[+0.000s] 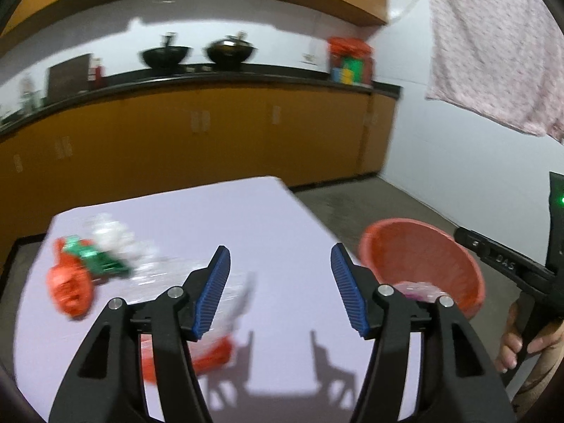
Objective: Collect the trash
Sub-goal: 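Grasp a red bag with the left gripper while the right gripper grasps bubble wrap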
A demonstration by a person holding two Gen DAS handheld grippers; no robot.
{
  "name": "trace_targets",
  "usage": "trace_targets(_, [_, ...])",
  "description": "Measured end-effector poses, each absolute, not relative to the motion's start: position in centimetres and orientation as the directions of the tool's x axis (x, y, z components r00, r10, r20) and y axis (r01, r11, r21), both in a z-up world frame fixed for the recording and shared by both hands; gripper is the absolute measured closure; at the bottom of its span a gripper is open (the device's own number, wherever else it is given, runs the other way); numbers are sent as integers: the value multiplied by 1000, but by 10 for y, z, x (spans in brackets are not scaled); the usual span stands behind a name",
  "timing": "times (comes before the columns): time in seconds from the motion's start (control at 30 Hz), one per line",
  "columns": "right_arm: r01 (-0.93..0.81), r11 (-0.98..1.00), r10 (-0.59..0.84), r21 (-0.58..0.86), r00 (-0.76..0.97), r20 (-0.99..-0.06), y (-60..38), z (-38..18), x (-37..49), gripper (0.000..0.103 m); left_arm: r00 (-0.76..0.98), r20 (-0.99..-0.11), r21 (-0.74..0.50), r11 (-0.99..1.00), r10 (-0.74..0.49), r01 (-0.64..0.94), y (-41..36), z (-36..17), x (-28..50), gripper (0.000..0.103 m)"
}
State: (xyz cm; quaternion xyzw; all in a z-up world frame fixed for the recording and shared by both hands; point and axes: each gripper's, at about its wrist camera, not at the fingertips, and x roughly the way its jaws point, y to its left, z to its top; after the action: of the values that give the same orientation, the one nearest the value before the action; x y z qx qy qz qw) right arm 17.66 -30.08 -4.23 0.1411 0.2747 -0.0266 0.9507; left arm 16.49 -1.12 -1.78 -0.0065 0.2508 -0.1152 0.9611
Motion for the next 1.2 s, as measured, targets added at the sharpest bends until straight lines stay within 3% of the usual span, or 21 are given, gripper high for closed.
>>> trace_targets(0.47, [-215,939,330,267,780,-531,-140,-24,177,70,857,-489,-63,973,162,-221,134,-33,119,34])
trace_targets(0.77, [-325,901,434,289,705,-561,-68,-27,189,59,825,-513,-90,941,237,-326,179,-44,98,30])
trace_targets(1.07, [-353,912,404,211,677,-615,-31,-44,197,52,817,-522,-101,934,244,-343,202,-50,93,29])
trace_targets(1.13, [-339,922,376,186,676,-634,-32,-50,200,66,819,-523,-104,937,233,-333,199,-50,94,27])
trace_targets(1.17, [-333,924,371,186,668,-645,-33,-53,201,82,821,-524,-103,940,227,-325,197,-51,95,26])
trace_targets(1.2, [-328,925,369,190,661,-654,-35,-54,203,89,822,-526,-103,943,219,-317,195,-52,97,26])
